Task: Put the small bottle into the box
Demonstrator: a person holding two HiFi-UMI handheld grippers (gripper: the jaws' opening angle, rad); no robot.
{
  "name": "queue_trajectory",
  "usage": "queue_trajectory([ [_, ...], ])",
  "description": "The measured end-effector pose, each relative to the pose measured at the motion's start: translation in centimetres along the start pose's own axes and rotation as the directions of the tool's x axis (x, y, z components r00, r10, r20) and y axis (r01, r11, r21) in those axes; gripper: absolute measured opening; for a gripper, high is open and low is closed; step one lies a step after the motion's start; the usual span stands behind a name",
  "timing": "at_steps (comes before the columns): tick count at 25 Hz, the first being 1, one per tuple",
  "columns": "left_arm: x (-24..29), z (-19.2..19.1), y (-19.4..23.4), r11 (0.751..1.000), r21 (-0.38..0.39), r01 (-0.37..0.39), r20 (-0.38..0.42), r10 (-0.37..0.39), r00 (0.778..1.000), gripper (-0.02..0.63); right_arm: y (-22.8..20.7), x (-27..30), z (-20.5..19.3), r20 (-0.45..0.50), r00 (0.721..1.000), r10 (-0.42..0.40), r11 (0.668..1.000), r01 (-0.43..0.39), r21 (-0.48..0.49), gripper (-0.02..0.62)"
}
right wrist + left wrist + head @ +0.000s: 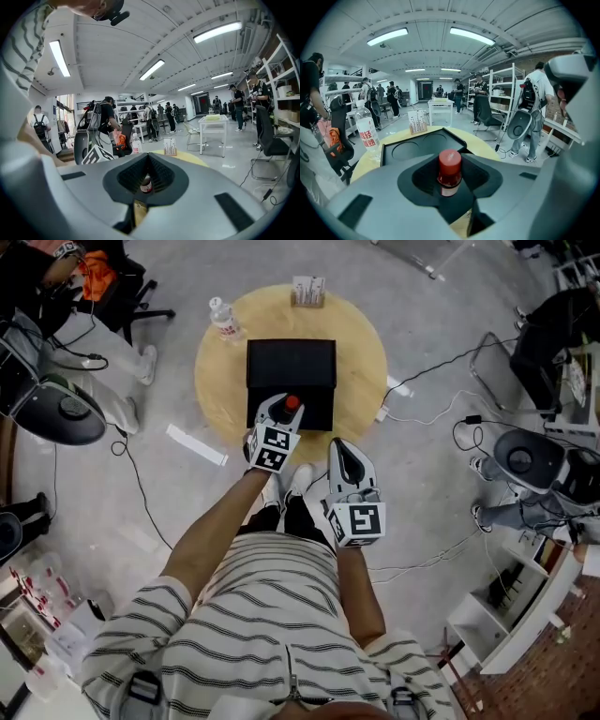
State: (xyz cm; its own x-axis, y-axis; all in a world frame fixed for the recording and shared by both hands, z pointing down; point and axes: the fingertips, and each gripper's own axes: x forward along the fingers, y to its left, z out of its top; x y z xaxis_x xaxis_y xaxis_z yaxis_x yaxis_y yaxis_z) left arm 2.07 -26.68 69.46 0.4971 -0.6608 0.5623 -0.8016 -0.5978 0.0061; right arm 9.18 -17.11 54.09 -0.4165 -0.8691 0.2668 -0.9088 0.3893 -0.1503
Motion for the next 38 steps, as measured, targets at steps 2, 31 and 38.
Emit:
queue_trajectory([
  [2,0.4,-0.4,0.0,1.0,0.004,0.0,-0.018,0.0,1.0,0.155,-0.1,0.1,-0.1,-0.004,1.0,-0.003,1.0,0.003,0.001,0.009],
  [31,3.1,-2.6,0.4,1.0,0.02,0.003,-0.126,-0.001,0.992,0.155,-0.6,0.1,-1.1,-0.031,0.999,-0.015,1.0,0.015,-0.008,0.009],
  [38,2.7,-2.7,0.5,1.0,0.023,-0.005,-0.128,0.008,0.992,0.155,-0.4,0.0,-1.0,-0.028,1.0,-0.011,1.0,0.011,-0.008,0.009],
])
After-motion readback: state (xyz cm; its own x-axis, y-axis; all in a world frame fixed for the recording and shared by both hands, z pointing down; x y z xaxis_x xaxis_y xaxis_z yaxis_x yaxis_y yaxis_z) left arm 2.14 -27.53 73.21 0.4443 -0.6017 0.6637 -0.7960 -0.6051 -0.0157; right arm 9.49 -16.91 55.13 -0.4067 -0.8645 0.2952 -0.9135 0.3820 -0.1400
